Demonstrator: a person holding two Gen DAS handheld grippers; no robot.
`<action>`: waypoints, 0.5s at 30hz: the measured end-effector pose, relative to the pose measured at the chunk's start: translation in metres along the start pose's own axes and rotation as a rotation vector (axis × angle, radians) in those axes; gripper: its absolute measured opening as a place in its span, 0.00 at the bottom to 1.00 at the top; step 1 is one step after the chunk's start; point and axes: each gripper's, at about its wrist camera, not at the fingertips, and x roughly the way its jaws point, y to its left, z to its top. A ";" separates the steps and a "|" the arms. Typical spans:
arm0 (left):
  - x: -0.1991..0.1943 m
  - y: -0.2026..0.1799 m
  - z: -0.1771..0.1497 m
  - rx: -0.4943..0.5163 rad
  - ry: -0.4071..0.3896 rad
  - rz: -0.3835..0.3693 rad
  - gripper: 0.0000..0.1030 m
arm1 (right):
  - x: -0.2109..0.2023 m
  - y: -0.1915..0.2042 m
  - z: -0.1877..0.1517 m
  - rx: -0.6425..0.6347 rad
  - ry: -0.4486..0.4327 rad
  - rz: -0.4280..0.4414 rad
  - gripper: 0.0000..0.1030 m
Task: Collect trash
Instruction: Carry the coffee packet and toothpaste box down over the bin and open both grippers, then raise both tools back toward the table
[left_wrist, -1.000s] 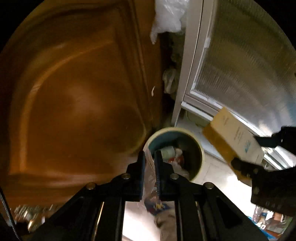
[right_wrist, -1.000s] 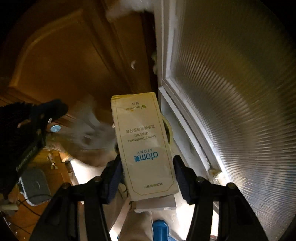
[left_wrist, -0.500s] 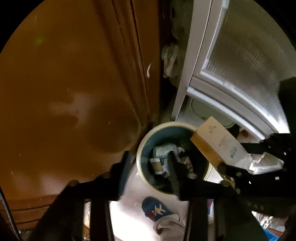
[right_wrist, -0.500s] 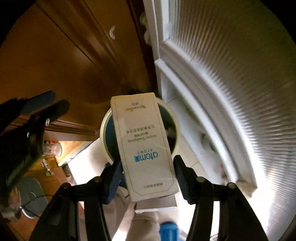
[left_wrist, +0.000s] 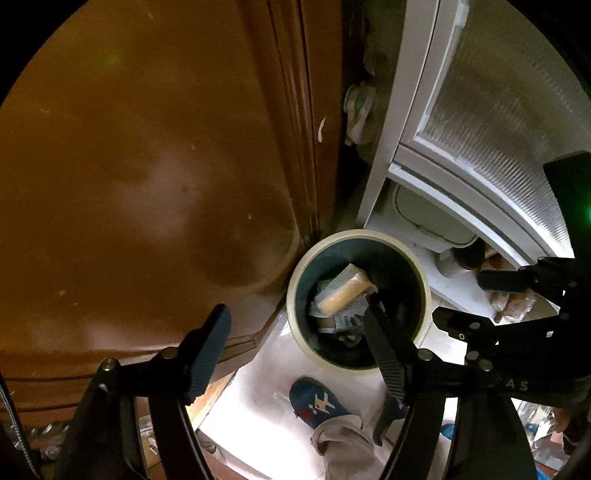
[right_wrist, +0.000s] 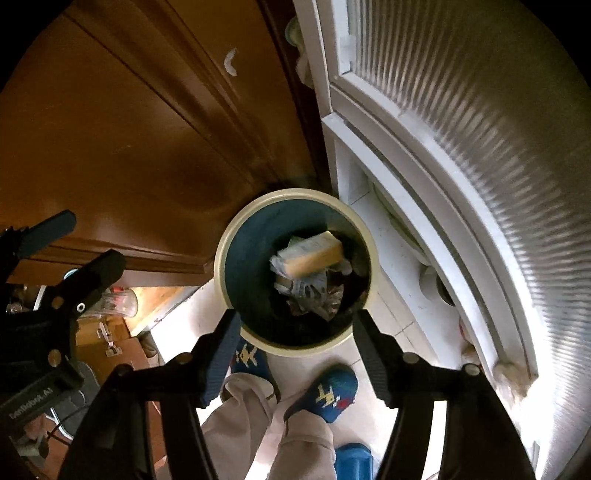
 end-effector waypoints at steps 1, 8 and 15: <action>-0.006 0.000 0.000 0.001 -0.002 0.000 0.71 | -0.007 0.001 0.000 -0.002 -0.004 0.001 0.62; -0.053 -0.002 0.009 0.008 -0.034 0.012 0.71 | -0.055 0.005 0.015 -0.029 -0.044 0.012 0.62; -0.135 0.004 0.025 -0.015 -0.103 0.008 0.71 | -0.145 0.027 0.015 -0.091 -0.146 0.016 0.62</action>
